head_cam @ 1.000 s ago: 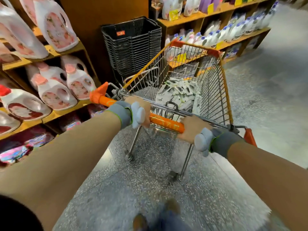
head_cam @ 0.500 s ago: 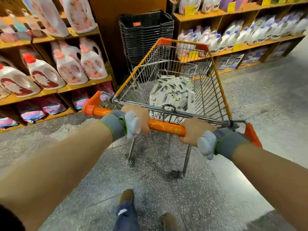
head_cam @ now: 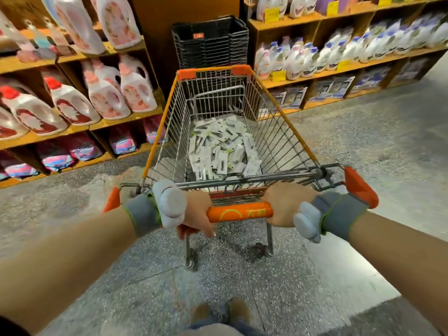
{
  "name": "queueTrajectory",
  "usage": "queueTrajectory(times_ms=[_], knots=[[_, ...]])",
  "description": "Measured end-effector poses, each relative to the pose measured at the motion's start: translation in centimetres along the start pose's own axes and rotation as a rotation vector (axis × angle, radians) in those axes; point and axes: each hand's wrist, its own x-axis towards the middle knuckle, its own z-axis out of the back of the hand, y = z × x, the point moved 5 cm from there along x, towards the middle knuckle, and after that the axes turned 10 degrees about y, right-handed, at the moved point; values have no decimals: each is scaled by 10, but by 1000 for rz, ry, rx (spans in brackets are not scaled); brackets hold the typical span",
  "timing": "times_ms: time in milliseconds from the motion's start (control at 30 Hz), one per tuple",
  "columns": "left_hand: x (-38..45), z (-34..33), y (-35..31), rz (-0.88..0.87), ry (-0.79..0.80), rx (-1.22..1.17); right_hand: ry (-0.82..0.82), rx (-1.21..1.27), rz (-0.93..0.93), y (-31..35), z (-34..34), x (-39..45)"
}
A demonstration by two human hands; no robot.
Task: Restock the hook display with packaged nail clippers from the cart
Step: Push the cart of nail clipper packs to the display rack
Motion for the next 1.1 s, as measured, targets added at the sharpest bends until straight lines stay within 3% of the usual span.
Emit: queueTrajectory(times_ms=[267, 700, 1100], knots=[[-19, -27, 18, 24, -21, -79, -21, -109, 48, 28, 4, 5], [-47, -50, 94, 123, -23, -465, -18, -272, 233, 100, 42, 42], [-76, -53, 182, 298, -233, -628, 5, -437, 365, 188, 90, 110]])
